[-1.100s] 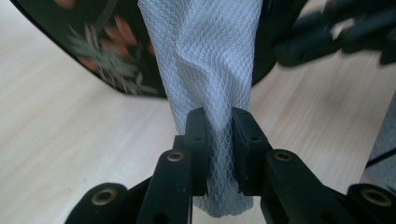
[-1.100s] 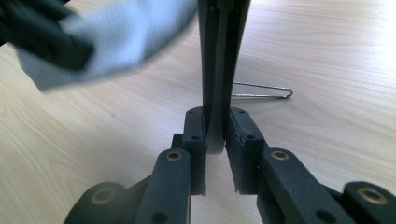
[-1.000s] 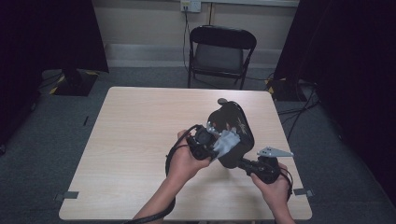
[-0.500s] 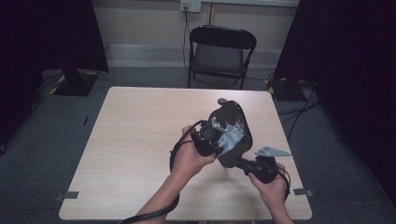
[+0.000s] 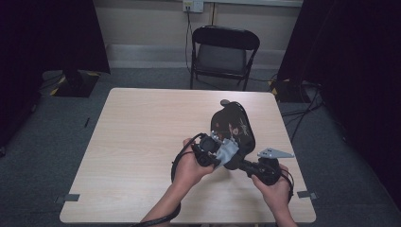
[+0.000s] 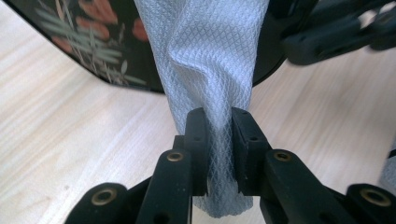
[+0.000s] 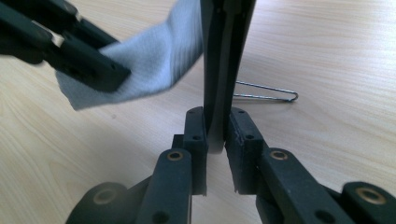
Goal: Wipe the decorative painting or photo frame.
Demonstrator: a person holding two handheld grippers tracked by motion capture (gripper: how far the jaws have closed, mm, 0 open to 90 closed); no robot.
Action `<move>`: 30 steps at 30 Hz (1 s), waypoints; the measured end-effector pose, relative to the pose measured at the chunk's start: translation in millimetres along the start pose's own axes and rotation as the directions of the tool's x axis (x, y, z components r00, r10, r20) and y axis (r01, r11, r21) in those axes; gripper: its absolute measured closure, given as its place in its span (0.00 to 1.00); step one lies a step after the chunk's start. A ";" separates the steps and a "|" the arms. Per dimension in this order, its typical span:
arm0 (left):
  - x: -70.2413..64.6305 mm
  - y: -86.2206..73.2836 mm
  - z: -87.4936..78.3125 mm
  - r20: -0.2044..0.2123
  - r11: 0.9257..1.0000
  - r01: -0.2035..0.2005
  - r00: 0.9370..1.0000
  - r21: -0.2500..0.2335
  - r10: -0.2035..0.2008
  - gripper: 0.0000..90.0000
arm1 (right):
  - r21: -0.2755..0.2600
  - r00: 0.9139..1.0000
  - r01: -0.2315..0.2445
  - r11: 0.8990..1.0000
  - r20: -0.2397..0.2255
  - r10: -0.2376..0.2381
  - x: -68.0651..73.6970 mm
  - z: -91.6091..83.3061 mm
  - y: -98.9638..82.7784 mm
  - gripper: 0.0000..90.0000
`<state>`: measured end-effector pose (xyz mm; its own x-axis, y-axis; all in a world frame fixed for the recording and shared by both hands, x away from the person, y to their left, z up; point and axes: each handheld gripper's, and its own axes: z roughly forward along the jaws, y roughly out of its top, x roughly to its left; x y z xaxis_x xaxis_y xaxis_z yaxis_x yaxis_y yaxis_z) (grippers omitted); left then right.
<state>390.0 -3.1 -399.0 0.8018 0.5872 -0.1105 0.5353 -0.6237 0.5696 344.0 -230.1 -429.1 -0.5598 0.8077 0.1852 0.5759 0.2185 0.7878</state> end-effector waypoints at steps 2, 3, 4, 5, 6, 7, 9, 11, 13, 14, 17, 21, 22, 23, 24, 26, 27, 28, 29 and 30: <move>2.0 -3.8 6.1 -0.003 1.000 0.006 1.000 0.018 -0.006 0.87 | -0.001 1.000 0.000 1.000 -0.001 0.000 -0.2 0.4 0.2 0.88; 2.2 -5.6 9.5 -0.007 0.999 0.014 1.000 0.031 -0.014 0.87 | 0.000 1.000 0.000 1.000 0.000 0.000 -0.1 0.6 0.4 0.88; 3.0 -7.4 12.5 -0.010 0.999 0.014 1.000 0.041 -0.014 0.87 | 0.002 1.000 0.000 1.000 0.000 0.000 -0.1 0.7 0.5 0.88; 4.1 -9.3 15.5 -0.002 0.999 0.016 1.000 0.045 -0.016 0.87 | 0.002 1.000 -0.001 1.000 0.000 0.001 -0.2 0.7 0.6 0.88; 4.9 -11.3 18.3 0.000 0.999 0.021 1.000 0.050 -0.021 0.87 | 0.002 1.000 0.000 1.000 0.000 0.000 -0.3 0.7 0.6 0.88; 5.5 -13.3 21.0 -0.003 0.998 0.026 1.000 0.058 -0.026 0.87 | 0.001 1.000 0.001 1.000 0.000 -0.001 -0.3 0.7 0.6 0.88; 5.9 -17.0 26.5 -0.006 0.997 0.029 1.000 0.073 -0.028 0.87 | 0.002 1.000 0.001 1.000 0.000 -0.001 -0.3 0.8 0.6 0.88; 5.9 -20.7 31.7 0.000 0.996 0.035 0.999 0.085 -0.035 0.87 | 0.001 1.000 0.002 1.000 -0.001 -0.002 -0.1 0.9 0.7 0.88; 5.6 -24.9 36.0 0.004 0.995 0.045 0.999 0.086 -0.046 0.87 | 0.001 1.000 0.002 1.000 -0.001 -0.002 0.0 1.1 0.8 0.88; 5.4 -26.9 38.4 0.009 0.995 0.048 0.999 0.090 -0.049 0.87 | 0.000 1.000 0.001 1.000 -0.002 -0.001 0.0 1.2 0.8 0.88; 5.9 -32.6 44.2 0.008 0.993 0.054 0.998 0.105 -0.055 0.87 | 0.000 1.000 -0.001 1.000 -0.003 0.001 0.0 1.6 0.9 0.88; 6.8 -37.4 48.3 0.014 0.993 0.063 0.998 0.104 -0.065 0.87 | -0.003 1.000 -0.001 1.000 -0.002 0.001 0.4 2.2 1.1 0.88; 6.6 -37.7 48.5 0.012 0.992 0.061 0.998 0.107 -0.063 0.87 | -0.004 1.000 0.001 1.000 -0.003 -0.001 0.4 2.3 1.1 0.88; 6.1 -38.1 49.0 0.012 0.993 0.062 0.998 0.104 -0.064 0.87 | -0.003 1.000 0.001 1.000 -0.004 -0.001 0.2 2.2 1.0 0.88; 5.5 -38.1 49.0 0.011 0.992 0.064 0.998 0.106 -0.065 0.87 | -0.003 1.000 -0.001 1.000 -0.004 0.001 0.1 2.2 1.1 0.88; 5.2 -37.8 47.7 0.013 0.992 0.067 0.998 0.106 -0.069 0.87 | -0.004 1.000 0.002 1.000 -0.005 -0.002 0.2 2.3 0.9 0.88; 5.5 -37.6 46.4 0.017 0.992 0.065 0.998 0.106 -0.068 0.87 | -0.003 1.000 -0.001 1.000 -0.005 0.001 0.1 2.2 0.9 0.88; 5.6 -37.4 44.4 0.018 0.992 0.072 0.997 0.106 -0.074 0.87 | -0.003 1.000 0.001 1.000 -0.005 -0.001 0.2 2.4 1.0 0.88; 6.3 -37.4 42.2 0.018 0.992 0.069 0.997 0.102 -0.071 0.87 | -0.003 1.000 0.002 1.000 -0.005 -0.002 0.4 2.4 1.0 0.88; 6.7 -36.9 39.1 0.015 0.993 0.064 0.998 0.102 -0.066 0.87 | -0.004 1.000 0.001 1.000 -0.006 -0.001 0.3 2.6 1.0 0.88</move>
<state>386.0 3.7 -452.6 0.7687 0.6193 -0.1597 0.6097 -0.6343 0.4753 345.9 -228.2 -429.8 -0.5637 0.8043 0.1881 0.5730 0.2168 0.7903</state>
